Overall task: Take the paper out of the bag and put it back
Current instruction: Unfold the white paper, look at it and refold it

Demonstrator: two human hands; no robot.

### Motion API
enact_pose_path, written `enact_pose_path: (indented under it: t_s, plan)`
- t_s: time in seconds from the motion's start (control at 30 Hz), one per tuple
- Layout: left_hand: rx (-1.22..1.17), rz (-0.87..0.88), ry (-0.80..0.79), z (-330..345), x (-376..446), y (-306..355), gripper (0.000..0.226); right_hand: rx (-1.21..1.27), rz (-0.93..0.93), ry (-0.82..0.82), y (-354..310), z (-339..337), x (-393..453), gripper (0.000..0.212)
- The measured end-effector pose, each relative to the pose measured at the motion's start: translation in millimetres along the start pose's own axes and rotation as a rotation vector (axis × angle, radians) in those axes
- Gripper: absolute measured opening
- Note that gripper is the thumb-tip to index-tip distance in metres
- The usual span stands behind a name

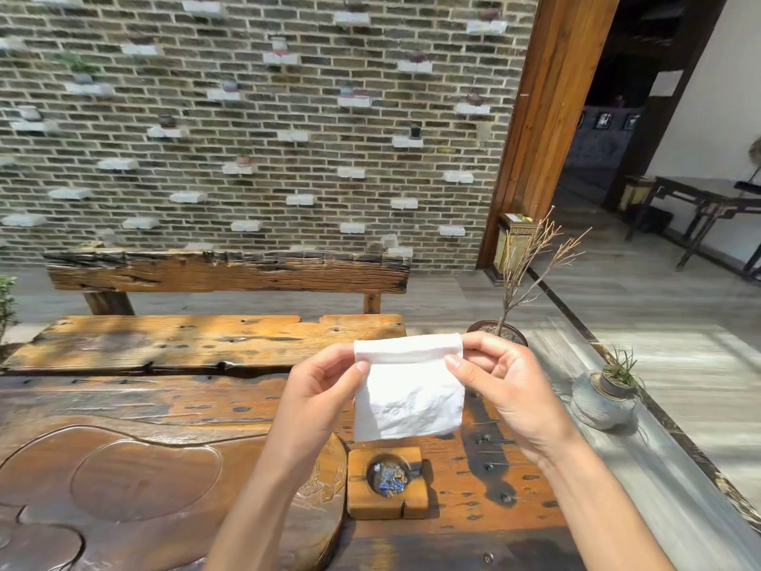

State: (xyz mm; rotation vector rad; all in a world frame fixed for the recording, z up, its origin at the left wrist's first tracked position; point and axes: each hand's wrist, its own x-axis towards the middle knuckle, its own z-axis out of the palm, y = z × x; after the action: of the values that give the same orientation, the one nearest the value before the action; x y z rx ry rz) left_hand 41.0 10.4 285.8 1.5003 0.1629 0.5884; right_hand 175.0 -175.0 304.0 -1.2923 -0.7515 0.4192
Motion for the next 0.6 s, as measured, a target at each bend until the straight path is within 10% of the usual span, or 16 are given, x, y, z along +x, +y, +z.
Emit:
enact_pose_path:
  t_s: [0.4,0.6]
  plan:
    - [0.105,0.083,0.015,-4.2,2.7,-0.6,0.028,-0.292,-0.134,0.0,-3.0,-6.1,-7.9,0.049]
    - [0.086,0.093,0.036,-0.7,6.5,-2.9,0.033,-0.119,-0.055,0.071,1.8,-6.6,-4.3,0.023]
